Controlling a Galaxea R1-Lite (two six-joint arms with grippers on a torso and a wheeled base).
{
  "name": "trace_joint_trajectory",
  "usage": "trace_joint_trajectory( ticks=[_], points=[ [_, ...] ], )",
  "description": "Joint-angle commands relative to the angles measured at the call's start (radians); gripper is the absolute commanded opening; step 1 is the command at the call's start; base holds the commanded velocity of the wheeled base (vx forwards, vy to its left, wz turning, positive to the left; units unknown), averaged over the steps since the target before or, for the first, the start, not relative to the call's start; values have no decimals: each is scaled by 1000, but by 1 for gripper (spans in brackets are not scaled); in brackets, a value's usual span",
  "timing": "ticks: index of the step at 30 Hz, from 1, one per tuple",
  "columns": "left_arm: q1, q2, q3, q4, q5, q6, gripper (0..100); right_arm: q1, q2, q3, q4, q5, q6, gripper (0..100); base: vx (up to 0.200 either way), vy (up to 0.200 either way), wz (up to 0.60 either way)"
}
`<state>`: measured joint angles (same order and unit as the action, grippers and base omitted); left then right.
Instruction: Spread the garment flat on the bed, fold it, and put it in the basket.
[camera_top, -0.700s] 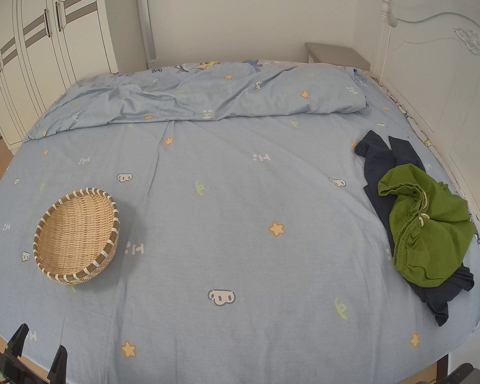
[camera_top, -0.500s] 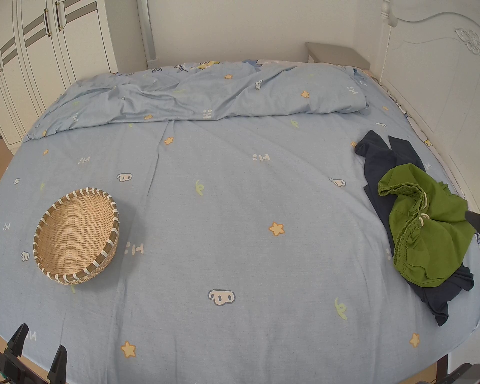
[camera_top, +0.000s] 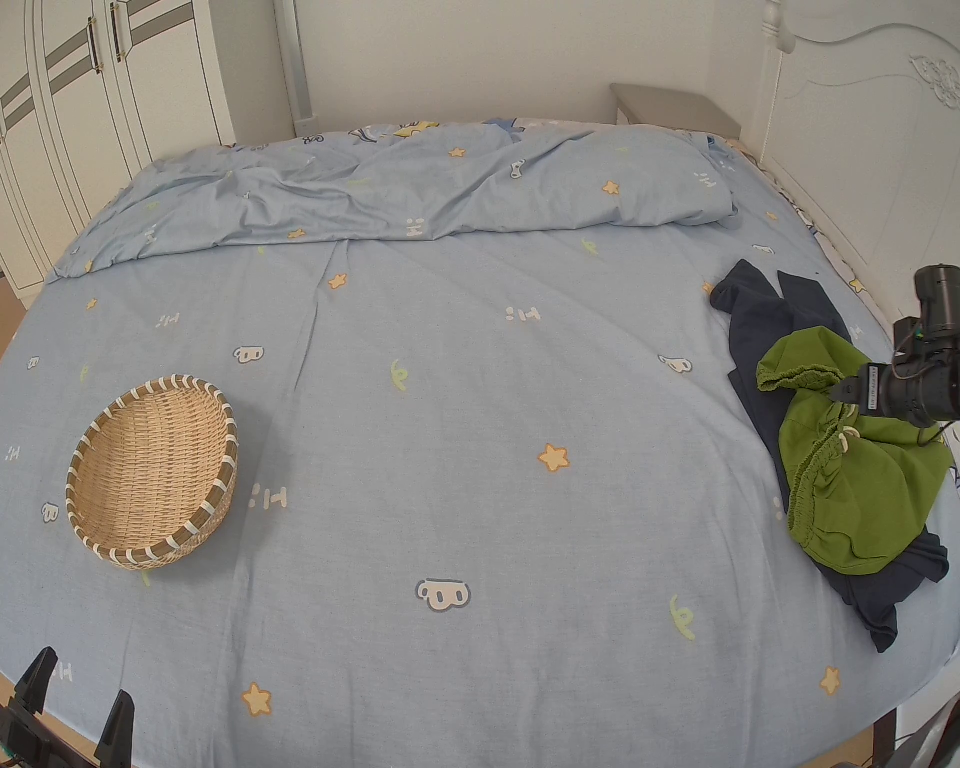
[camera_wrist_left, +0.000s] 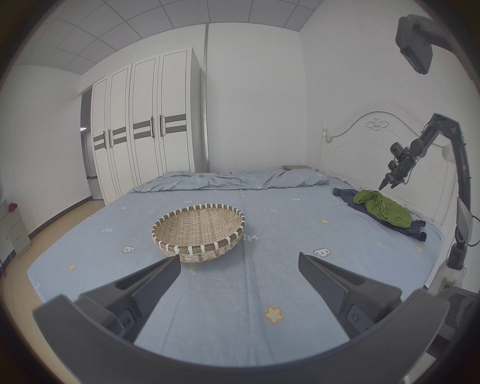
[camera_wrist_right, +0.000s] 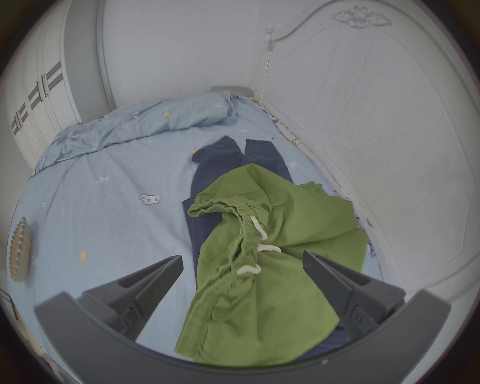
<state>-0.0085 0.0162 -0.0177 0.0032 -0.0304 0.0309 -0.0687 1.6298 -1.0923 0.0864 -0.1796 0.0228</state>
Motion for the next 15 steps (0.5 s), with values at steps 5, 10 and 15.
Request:
trace_joint_trajectory(
  ticks=[5, 10, 15],
  points=[
    [-1, -16, 16, 0, 0, 0, 100, -10, 219, -81, -70, 23, 52, 100, 0, 0, 0],
    [-1, -16, 16, 0, 0, 0, 100, -16, 223, -86, -116, 20, 74, 100, 0, 0, 0],
    [-1, -16, 16, 0, 0, 0, 100, -20, 246, -95, -119, 19, 74, 100, 0, 0, 0]
  ],
)
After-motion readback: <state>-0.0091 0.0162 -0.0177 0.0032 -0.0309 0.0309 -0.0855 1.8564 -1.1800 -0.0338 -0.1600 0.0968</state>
